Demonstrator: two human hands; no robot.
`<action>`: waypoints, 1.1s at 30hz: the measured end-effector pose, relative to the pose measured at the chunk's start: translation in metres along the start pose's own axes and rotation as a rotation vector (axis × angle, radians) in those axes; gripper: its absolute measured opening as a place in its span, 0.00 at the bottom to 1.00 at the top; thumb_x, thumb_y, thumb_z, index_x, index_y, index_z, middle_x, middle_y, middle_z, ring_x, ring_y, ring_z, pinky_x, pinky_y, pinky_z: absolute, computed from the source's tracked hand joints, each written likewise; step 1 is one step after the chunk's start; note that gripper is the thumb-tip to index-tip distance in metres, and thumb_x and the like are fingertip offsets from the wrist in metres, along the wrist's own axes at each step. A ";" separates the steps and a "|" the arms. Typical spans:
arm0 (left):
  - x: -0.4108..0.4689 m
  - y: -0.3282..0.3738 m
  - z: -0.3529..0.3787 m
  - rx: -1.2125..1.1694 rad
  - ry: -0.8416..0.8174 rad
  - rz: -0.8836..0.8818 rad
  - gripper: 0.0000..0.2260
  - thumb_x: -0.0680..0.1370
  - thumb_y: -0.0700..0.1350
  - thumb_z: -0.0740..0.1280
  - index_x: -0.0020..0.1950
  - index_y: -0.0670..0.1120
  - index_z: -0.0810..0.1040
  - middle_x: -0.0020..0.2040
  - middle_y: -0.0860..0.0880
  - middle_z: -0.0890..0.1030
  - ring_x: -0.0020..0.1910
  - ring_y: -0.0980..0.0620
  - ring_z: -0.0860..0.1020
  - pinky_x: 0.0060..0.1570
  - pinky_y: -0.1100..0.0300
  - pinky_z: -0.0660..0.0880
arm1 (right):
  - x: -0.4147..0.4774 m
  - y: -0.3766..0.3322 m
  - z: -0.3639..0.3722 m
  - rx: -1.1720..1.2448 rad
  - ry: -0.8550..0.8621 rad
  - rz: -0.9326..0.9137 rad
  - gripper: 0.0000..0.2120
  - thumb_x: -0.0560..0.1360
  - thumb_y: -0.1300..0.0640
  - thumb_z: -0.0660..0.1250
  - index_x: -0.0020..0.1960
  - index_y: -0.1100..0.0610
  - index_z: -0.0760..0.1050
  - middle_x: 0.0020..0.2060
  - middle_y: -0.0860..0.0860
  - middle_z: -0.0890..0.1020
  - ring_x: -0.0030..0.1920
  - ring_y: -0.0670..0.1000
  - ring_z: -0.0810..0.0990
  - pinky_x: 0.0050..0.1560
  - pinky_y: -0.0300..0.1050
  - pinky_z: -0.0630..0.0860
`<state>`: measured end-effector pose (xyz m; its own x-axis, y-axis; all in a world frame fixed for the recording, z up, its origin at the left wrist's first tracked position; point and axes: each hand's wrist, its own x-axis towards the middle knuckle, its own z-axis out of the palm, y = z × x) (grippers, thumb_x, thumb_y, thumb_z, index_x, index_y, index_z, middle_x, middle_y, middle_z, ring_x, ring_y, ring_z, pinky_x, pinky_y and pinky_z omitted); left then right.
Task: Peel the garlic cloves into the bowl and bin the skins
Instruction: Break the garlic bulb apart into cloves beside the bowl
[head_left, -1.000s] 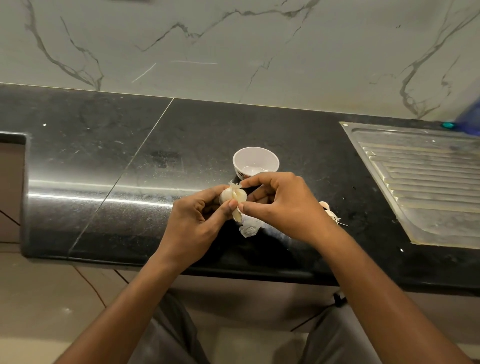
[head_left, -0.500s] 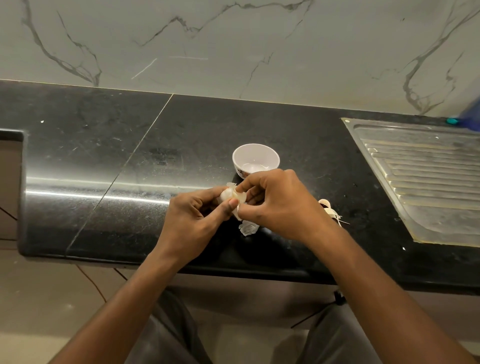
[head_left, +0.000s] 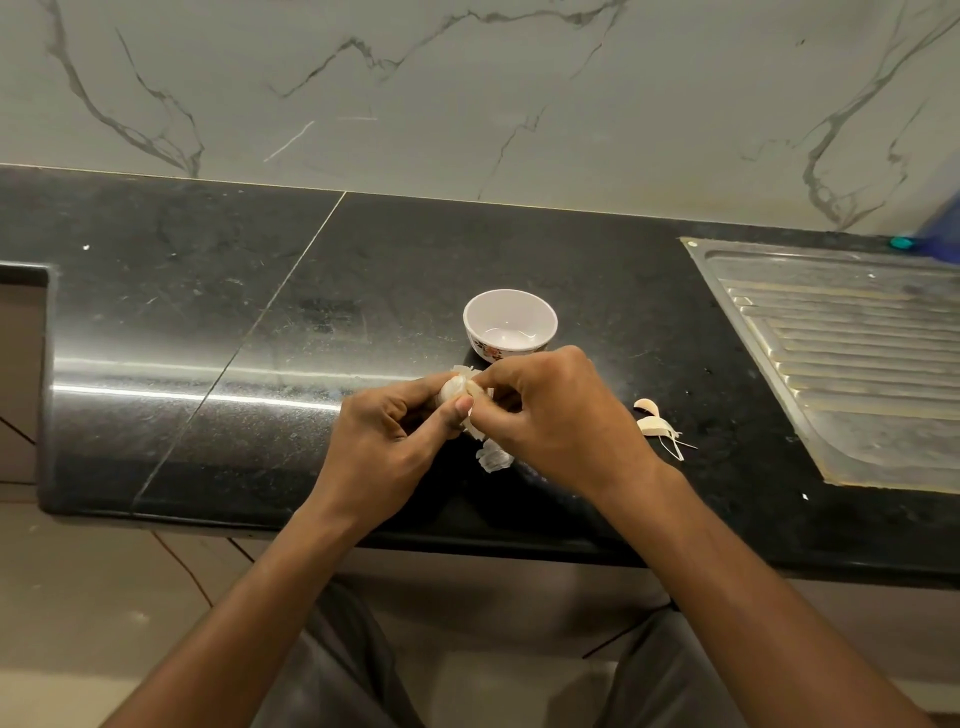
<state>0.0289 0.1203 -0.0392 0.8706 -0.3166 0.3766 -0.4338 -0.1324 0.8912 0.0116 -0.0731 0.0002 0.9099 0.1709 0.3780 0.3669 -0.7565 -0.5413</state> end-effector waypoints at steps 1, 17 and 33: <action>0.000 0.000 0.000 0.014 -0.005 0.013 0.13 0.82 0.41 0.72 0.66 0.43 0.83 0.55 0.52 0.88 0.54 0.53 0.87 0.53 0.55 0.85 | 0.000 0.002 0.000 0.015 0.018 0.007 0.13 0.80 0.47 0.70 0.48 0.55 0.88 0.37 0.48 0.87 0.37 0.49 0.84 0.40 0.51 0.82; 0.000 0.004 0.003 0.135 0.063 -0.016 0.14 0.80 0.47 0.73 0.65 0.49 0.84 0.53 0.58 0.87 0.53 0.57 0.86 0.54 0.61 0.83 | -0.009 0.025 -0.035 0.462 0.093 0.454 0.06 0.77 0.58 0.78 0.53 0.52 0.89 0.41 0.47 0.90 0.46 0.48 0.89 0.55 0.51 0.86; 0.003 0.003 0.007 0.114 0.075 -0.051 0.15 0.80 0.46 0.74 0.66 0.49 0.83 0.54 0.56 0.87 0.53 0.57 0.86 0.55 0.54 0.84 | -0.053 0.071 -0.068 -0.336 0.159 0.477 0.06 0.78 0.48 0.74 0.53 0.46 0.88 0.43 0.44 0.88 0.44 0.46 0.85 0.46 0.43 0.80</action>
<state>0.0285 0.1129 -0.0375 0.9053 -0.2361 0.3530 -0.4082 -0.2541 0.8768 -0.0234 -0.1781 -0.0071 0.9096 -0.3130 0.2733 -0.1792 -0.8889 -0.4215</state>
